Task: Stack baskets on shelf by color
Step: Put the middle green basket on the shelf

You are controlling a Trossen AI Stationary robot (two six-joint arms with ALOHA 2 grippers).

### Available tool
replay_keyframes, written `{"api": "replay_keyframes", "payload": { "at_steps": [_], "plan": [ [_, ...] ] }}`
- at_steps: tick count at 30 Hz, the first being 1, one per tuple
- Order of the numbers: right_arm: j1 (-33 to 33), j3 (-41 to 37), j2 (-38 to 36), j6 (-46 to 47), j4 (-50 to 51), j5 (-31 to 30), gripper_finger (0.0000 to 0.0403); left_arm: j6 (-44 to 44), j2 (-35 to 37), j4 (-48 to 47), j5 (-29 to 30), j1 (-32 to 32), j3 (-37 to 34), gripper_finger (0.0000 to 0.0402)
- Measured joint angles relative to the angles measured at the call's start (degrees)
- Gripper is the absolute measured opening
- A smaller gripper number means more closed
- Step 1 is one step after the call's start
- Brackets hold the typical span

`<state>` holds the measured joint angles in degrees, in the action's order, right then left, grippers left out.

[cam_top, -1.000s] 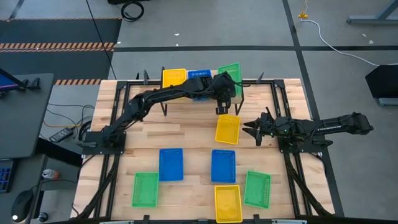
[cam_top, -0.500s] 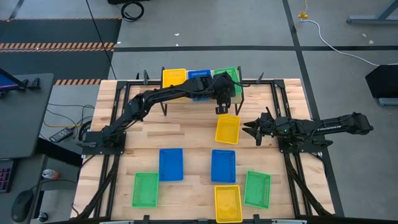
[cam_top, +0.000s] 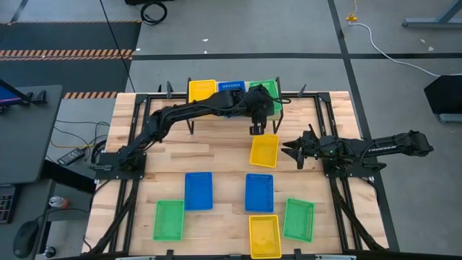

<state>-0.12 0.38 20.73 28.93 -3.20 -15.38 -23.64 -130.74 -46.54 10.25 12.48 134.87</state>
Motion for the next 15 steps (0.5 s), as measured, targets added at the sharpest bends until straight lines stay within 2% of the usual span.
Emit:
{"api": "replay_keyframes", "payload": {
  "at_steps": [7, 12, 15],
  "plan": [
    [0.0, 0.0, 0.6, -0.4, 0.0, -1.4, 0.0165, -1.0, 8.1, -1.5, -1.3, -0.8, 0.1, 0.0103],
    [0.0, 0.0, 1.8, 0.8, -0.1, -2.9, 0.0165, 3.4, 12.9, -6.8, -11.8, 1.4, 0.1, 0.0091],
    [0.0, 0.0, 2.9, 1.9, -0.1, -3.0, 0.0165, 4.9, 14.9, -10.0, -14.4, 2.4, 0.1, 0.0083]
  ]
}}
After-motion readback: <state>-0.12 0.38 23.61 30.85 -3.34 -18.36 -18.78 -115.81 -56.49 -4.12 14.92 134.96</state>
